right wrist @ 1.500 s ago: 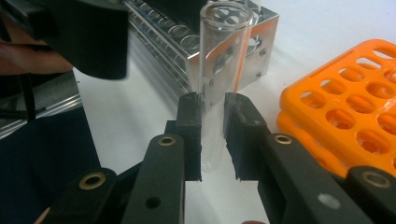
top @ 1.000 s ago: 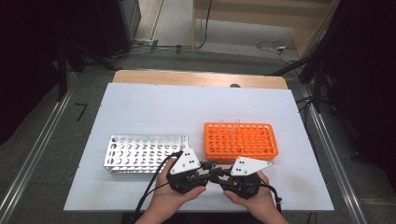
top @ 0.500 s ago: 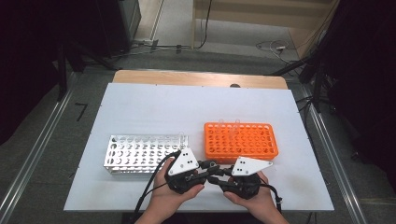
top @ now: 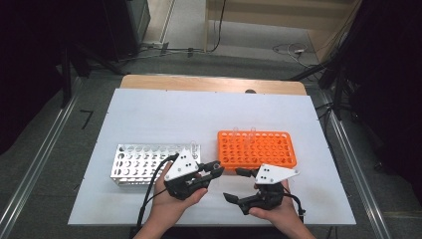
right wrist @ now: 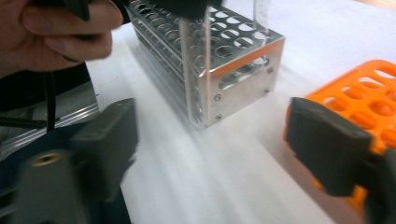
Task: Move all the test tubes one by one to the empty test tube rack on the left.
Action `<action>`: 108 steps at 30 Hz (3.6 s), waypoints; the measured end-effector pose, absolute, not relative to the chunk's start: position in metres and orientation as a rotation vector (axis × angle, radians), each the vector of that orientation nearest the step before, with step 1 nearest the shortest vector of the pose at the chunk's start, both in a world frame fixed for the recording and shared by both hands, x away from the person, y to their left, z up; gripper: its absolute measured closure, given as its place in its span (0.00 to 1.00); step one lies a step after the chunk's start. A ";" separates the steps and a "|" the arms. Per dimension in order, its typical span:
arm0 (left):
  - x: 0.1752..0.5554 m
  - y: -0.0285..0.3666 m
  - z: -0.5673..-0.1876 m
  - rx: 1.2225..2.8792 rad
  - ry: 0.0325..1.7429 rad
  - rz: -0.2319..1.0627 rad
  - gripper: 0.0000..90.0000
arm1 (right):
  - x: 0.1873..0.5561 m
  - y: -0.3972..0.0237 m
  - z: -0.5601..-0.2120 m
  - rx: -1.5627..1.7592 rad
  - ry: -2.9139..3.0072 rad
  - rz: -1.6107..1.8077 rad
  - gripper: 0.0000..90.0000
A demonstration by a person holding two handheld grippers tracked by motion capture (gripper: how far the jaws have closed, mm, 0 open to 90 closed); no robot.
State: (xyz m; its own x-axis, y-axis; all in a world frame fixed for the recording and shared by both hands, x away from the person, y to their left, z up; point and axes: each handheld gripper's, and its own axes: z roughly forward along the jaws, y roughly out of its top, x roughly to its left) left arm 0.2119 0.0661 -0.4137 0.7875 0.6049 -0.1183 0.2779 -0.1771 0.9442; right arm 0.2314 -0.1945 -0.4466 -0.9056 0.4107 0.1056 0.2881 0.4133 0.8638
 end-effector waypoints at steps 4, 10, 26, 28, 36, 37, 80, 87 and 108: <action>0.213 0.073 -0.410 1.753 0.698 0.356 0.85 | 0.235 -0.203 -0.445 0.646 2.528 1.519 0.01; 0.217 0.087 -0.402 1.731 0.724 0.388 0.85 | 0.238 -0.217 -0.444 0.680 2.513 1.523 0.00; 0.236 0.118 -0.385 1.677 0.784 0.464 0.85 | 0.249 -0.262 -0.445 0.786 2.424 1.506 0.00; 0.239 0.123 -0.384 1.672 0.797 0.471 0.85 | 0.250 -0.266 -0.444 0.802 2.409 1.511 0.00; 0.256 0.139 -0.382 1.645 0.843 0.504 0.85 | 0.255 -0.275 -0.446 0.828 2.396 1.496 0.00; 0.258 0.140 -0.382 1.645 0.845 0.511 0.85 | 0.255 -0.276 -0.446 0.835 2.394 1.498 0.00; 0.282 0.127 -0.435 1.815 0.984 0.505 0.84 | 0.259 -0.280 -0.448 0.856 2.382 1.480 0.00; 0.284 0.131 -0.436 1.821 1.022 0.432 0.83 | 0.259 -0.279 -0.449 0.860 2.385 1.474 0.00; 0.265 0.136 -0.429 1.754 0.997 0.376 0.21 | 0.260 -0.279 -0.447 0.863 2.383 1.470 0.00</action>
State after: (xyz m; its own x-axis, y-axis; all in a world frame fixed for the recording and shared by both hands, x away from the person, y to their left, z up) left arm 0.2646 0.1358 -0.4286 0.6056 0.7700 -0.2009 0.4449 -0.1183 0.8877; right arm 0.2599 -0.2791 -0.4470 -0.8063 0.5790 0.1213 0.3682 0.3308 0.8689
